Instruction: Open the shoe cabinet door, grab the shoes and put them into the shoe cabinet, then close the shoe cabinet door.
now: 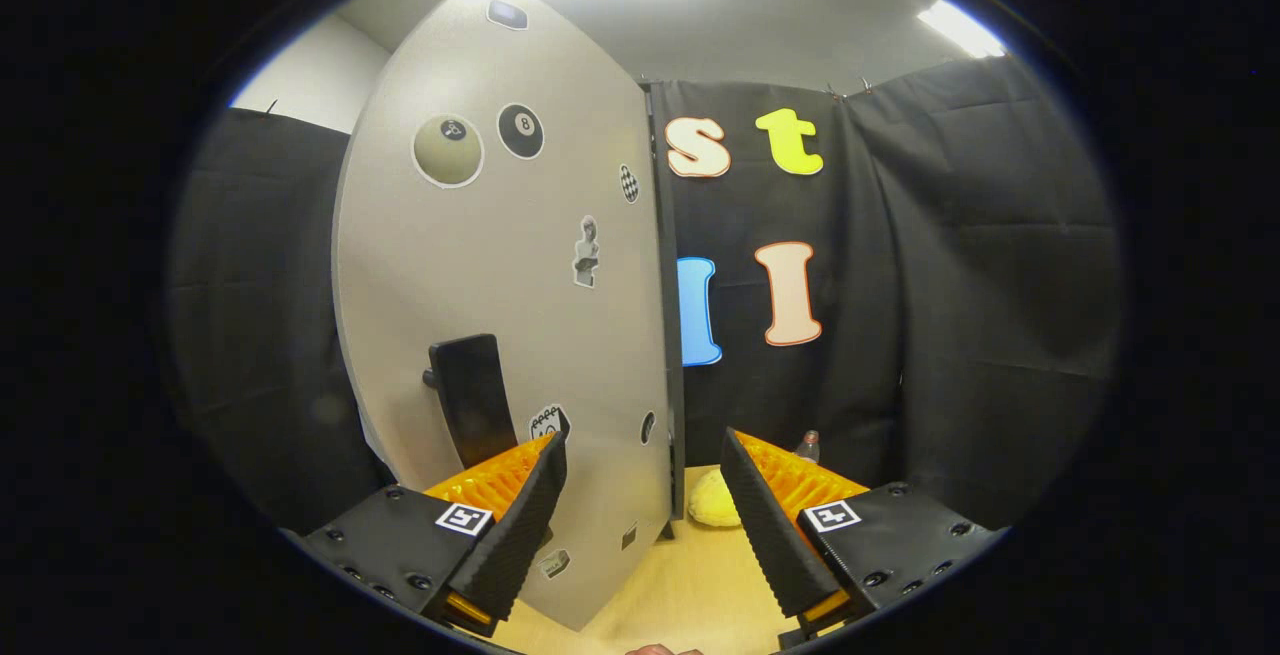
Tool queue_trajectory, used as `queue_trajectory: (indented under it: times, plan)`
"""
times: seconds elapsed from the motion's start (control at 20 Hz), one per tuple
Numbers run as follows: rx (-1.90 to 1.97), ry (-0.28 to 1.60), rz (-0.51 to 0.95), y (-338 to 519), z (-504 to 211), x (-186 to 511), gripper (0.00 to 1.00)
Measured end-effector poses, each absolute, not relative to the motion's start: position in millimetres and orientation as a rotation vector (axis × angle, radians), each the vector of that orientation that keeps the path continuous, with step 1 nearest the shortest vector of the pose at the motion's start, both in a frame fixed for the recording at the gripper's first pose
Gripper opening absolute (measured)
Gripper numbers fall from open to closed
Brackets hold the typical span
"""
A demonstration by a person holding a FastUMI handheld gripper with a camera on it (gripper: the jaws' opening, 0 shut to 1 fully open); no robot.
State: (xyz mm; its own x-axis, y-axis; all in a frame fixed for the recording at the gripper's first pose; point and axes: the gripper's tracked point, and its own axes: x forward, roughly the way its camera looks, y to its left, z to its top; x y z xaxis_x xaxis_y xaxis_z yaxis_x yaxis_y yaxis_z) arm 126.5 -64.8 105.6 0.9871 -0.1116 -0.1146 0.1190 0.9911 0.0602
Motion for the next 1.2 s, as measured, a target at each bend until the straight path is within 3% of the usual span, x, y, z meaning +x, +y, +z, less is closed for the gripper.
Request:
queue_trajectory:
  times: [0.55,1.2]
  plan:
    - [0.017,0.132,0.046,31,98,186,0.98]
    - [0.038,0.125,0.046,33,103,190,0.98]
